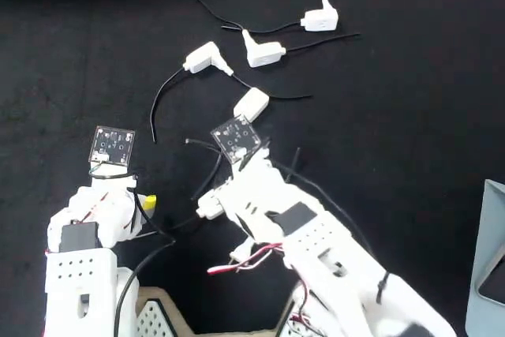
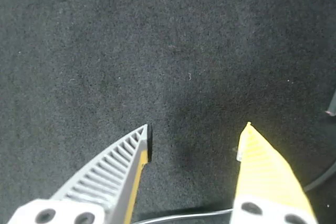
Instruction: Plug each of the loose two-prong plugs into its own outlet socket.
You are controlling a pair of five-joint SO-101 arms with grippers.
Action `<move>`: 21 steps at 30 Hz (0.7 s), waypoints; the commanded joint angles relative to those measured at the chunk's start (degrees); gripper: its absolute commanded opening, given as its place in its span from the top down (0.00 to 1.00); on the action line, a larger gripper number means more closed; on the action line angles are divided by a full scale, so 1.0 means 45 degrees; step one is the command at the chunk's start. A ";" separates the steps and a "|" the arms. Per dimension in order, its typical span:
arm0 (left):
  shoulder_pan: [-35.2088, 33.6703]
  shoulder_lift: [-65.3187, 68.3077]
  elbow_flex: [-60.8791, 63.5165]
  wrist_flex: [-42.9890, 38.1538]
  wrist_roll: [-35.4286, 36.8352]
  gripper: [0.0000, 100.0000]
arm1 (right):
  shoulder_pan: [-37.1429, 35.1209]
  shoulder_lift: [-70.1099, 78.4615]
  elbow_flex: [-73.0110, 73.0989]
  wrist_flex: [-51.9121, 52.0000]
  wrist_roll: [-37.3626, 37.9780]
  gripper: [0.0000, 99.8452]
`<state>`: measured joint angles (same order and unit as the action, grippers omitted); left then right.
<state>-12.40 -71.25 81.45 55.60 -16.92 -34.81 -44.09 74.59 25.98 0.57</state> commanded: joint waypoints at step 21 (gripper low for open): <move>-0.0029 -0.0137 -0.0029 -0.0293 -0.0020 0.73 | -0.0567 -0.1846 0.1377 0.0625 0.0020 0.99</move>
<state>-12.40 -71.25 81.45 55.60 -16.92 -36.48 -52.70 79.52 28.26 0.57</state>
